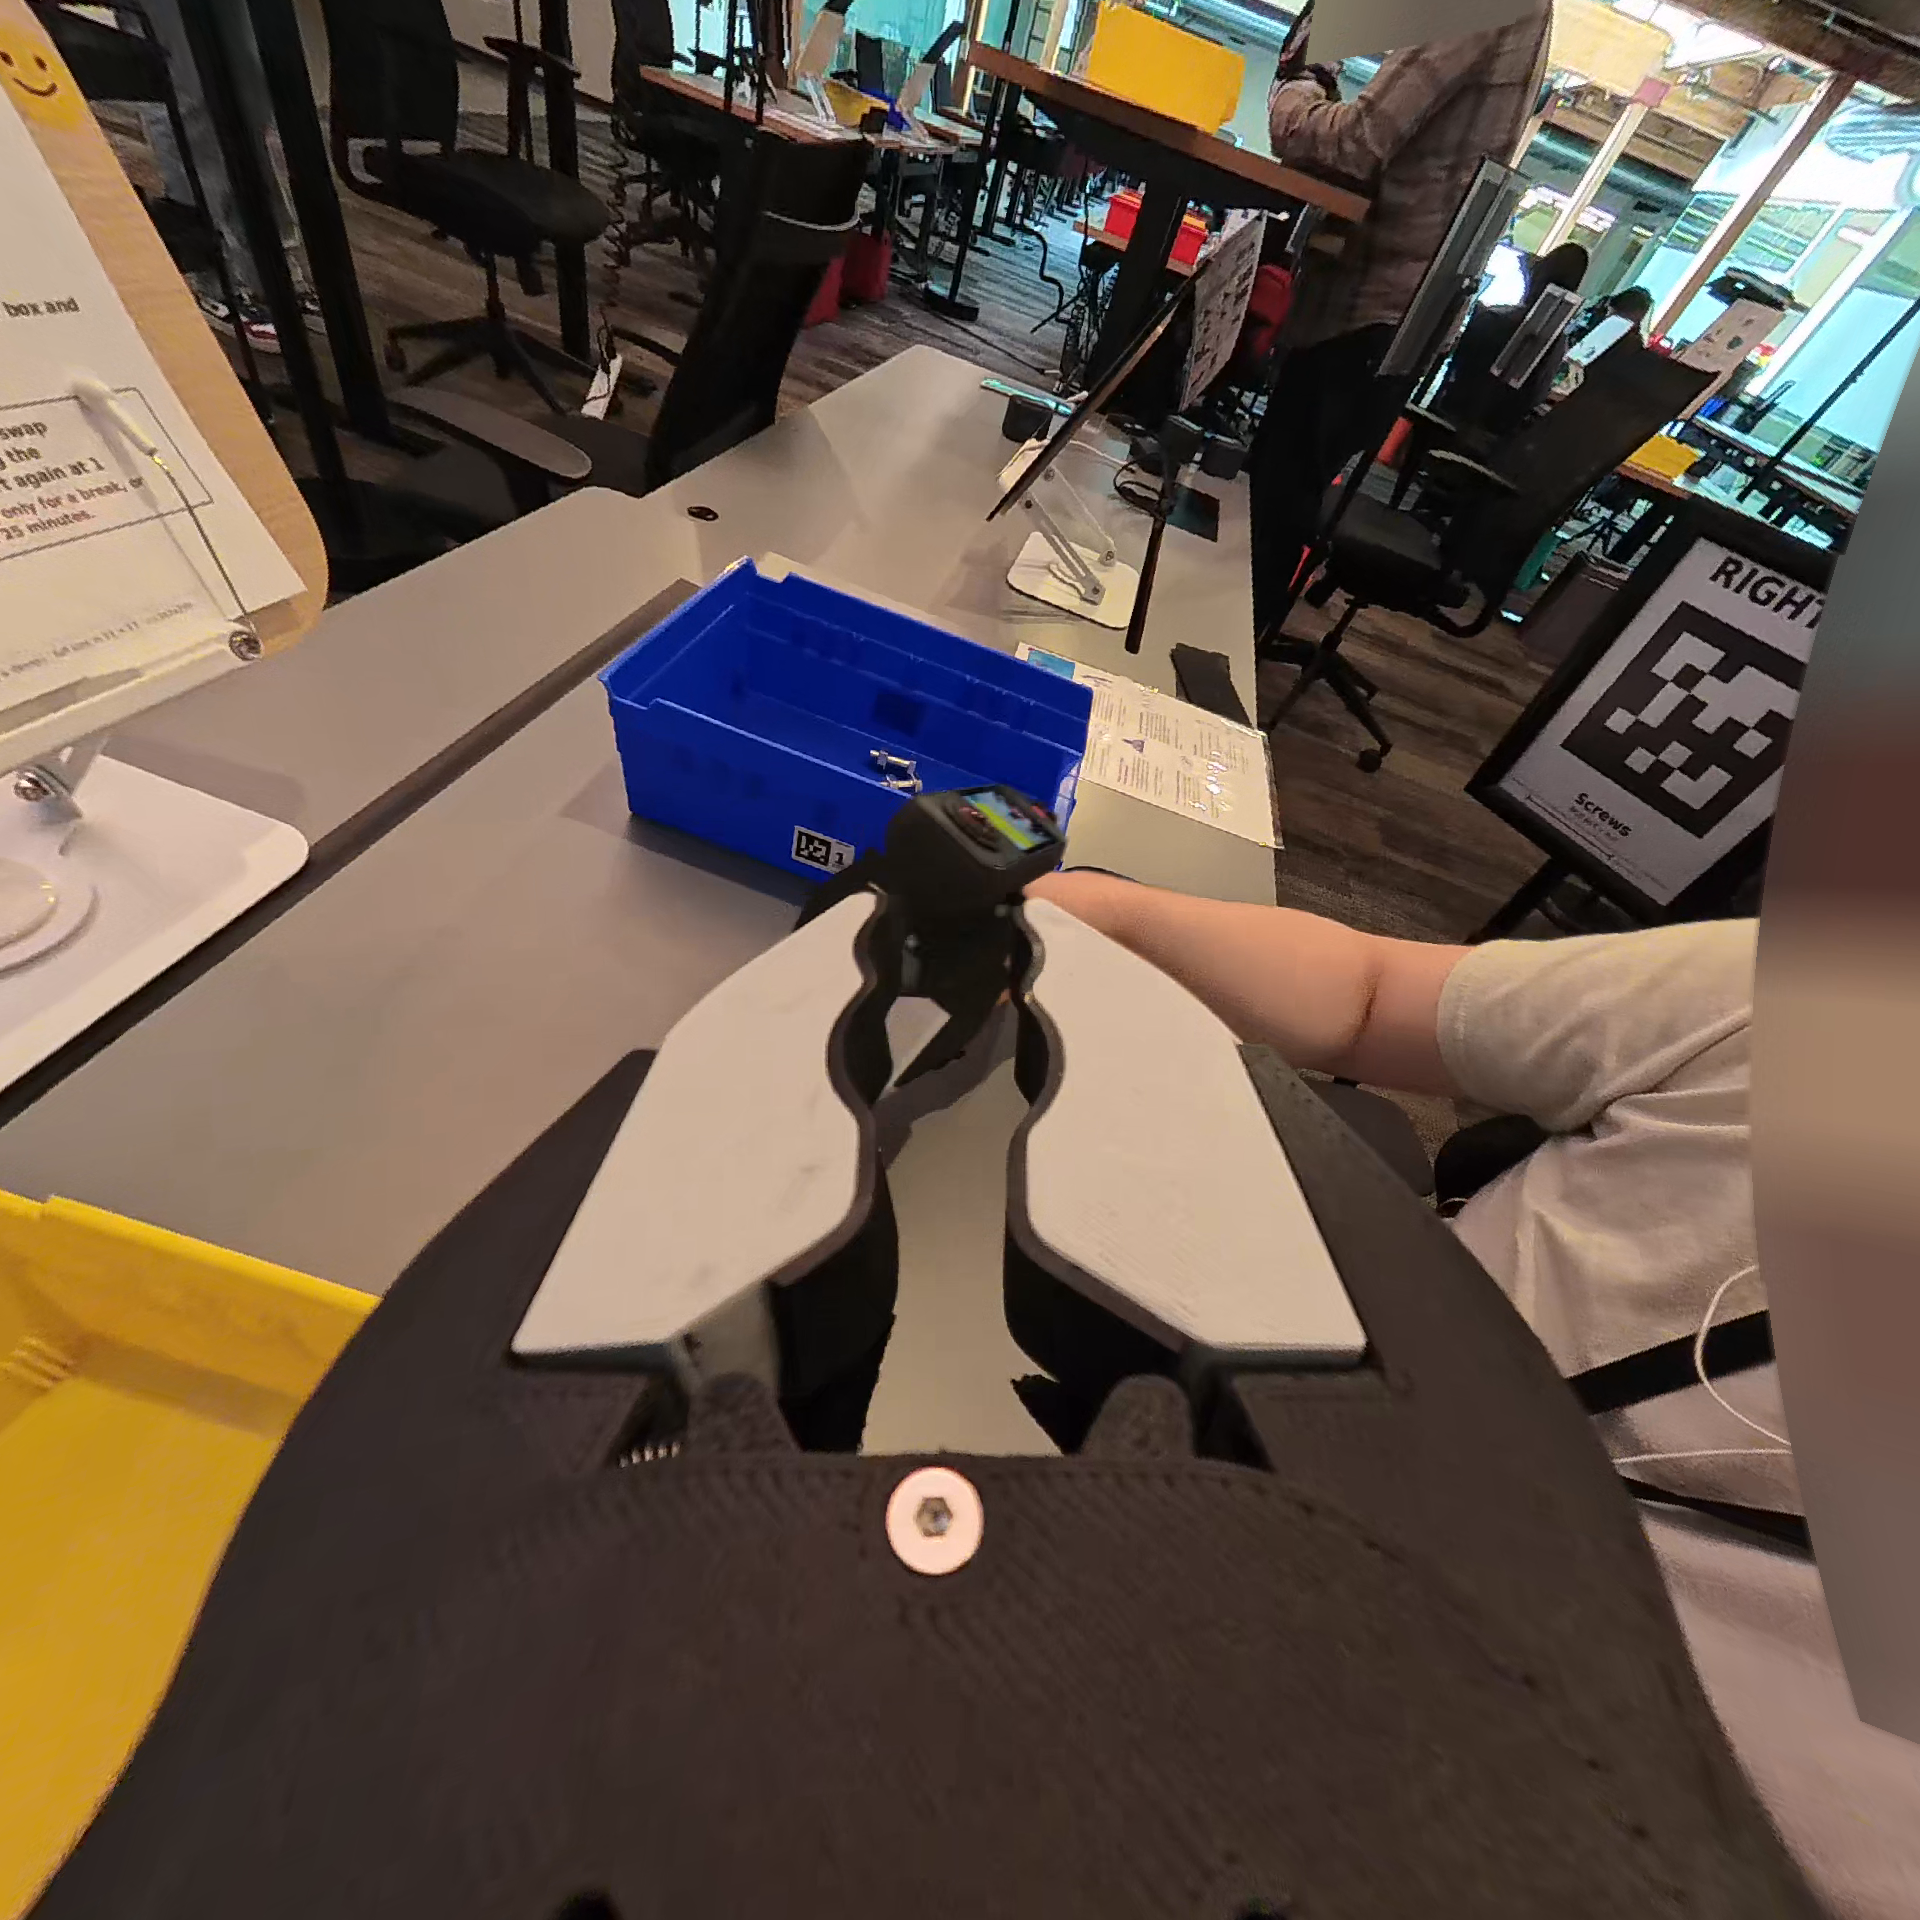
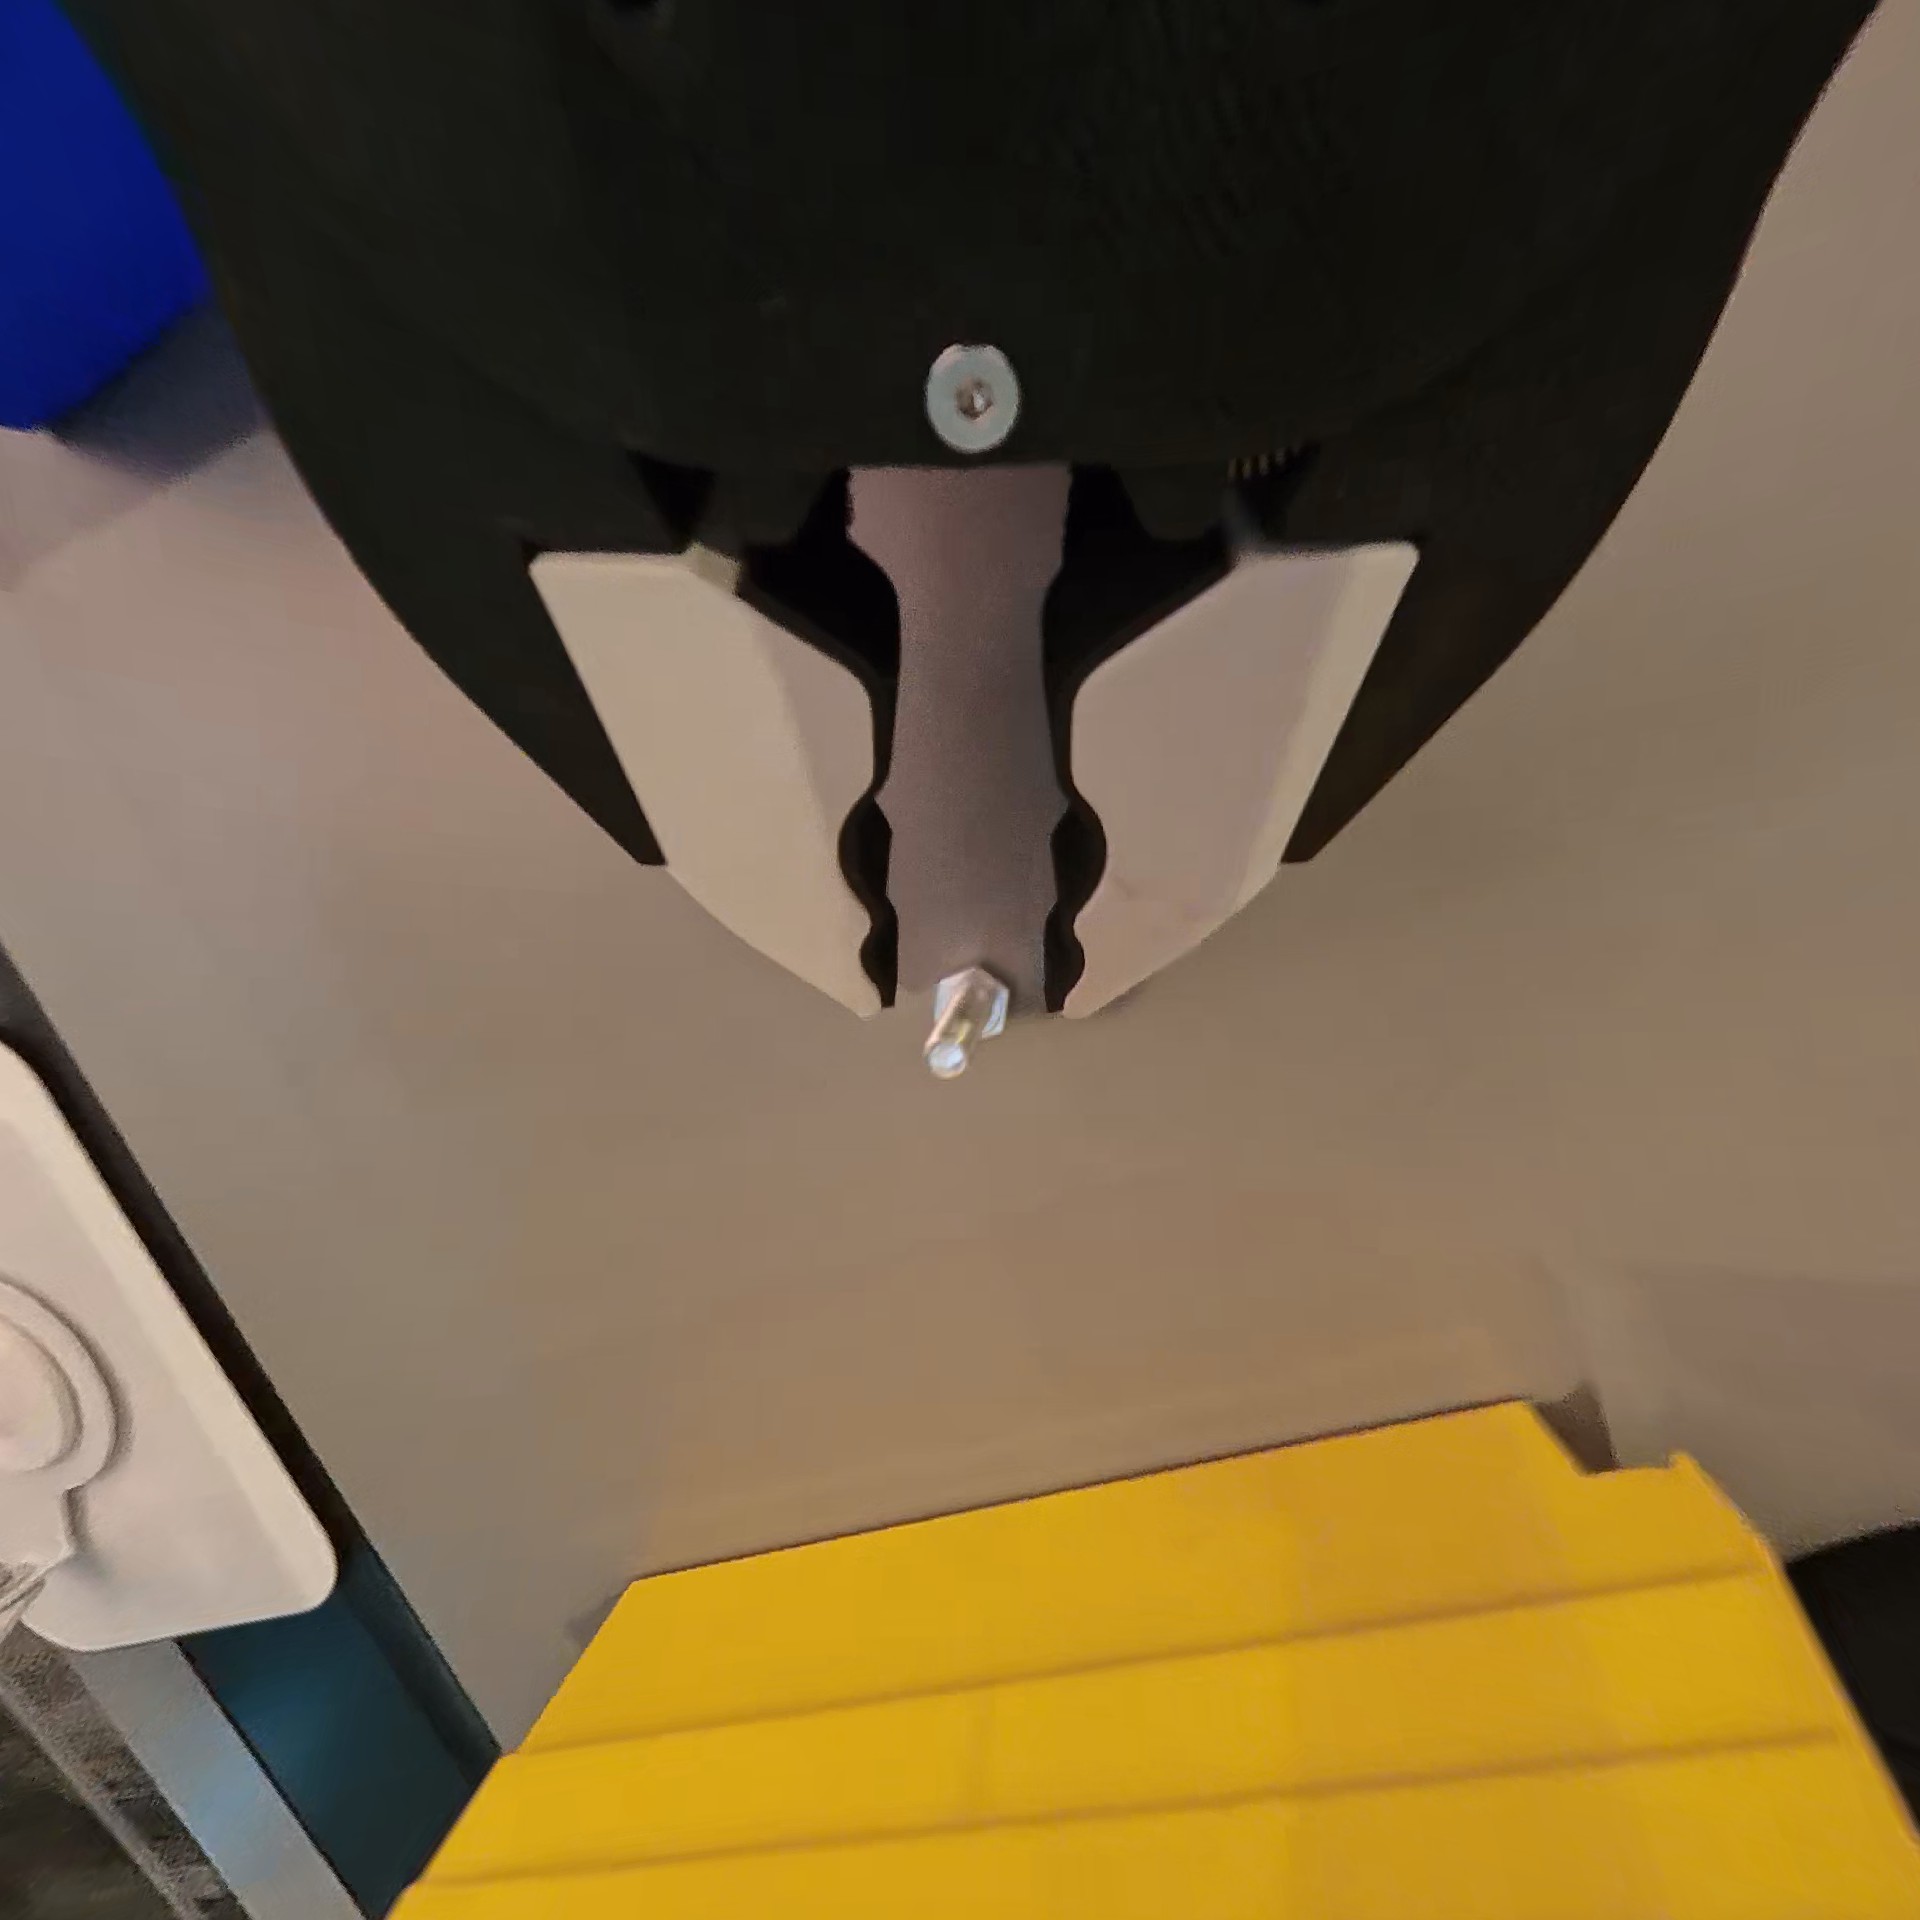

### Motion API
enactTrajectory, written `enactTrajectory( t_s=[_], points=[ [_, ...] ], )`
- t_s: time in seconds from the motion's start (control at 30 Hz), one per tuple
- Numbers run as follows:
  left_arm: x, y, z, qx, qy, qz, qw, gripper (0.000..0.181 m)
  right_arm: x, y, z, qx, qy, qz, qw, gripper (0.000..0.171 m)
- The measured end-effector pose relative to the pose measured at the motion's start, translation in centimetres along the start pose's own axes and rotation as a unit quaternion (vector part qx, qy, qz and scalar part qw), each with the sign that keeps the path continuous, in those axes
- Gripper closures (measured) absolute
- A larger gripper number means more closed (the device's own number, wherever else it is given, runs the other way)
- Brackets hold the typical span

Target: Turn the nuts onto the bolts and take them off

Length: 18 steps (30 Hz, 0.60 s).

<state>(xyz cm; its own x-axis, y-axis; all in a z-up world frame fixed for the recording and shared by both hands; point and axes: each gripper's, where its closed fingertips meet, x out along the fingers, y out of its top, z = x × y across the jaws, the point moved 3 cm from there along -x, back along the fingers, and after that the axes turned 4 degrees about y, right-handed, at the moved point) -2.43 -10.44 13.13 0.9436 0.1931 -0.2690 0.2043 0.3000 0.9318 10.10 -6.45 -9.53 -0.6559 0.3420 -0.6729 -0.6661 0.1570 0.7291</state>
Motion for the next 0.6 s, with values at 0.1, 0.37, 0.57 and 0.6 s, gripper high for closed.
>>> enactTrajectory(
  t_s=[0.1, 0.37, 0.57, 0.6],
  points=[
    [0.0, 0.0, 0.3, 0.000, -0.001, -0.001, 1.000, 0.162, -0.8, -1.2, -2.7, -0.043, 0.066, -0.075, 0.994, 0.144],
    [-0.3, 0.3, 0.1, 0.018, 0.026, 0.009, 0.999, 0.160, 1.0, -1.5, -1.7, -0.056, 0.030, -0.072, 0.995, 0.147],
    [-0.8, 0.2, -0.1, 0.016, 0.035, 0.005, 0.999, 0.158, -0.1, -2.8, -4.3, -0.068, 0.146, -0.086, 0.983, 0.147],
    [-0.8, 0.2, -0.1, 0.016, 0.035, 0.006, 0.999, 0.158, 0.1, -3.0, -4.5, -0.075, 0.146, -0.094, 0.982, 0.144]
  ],
)
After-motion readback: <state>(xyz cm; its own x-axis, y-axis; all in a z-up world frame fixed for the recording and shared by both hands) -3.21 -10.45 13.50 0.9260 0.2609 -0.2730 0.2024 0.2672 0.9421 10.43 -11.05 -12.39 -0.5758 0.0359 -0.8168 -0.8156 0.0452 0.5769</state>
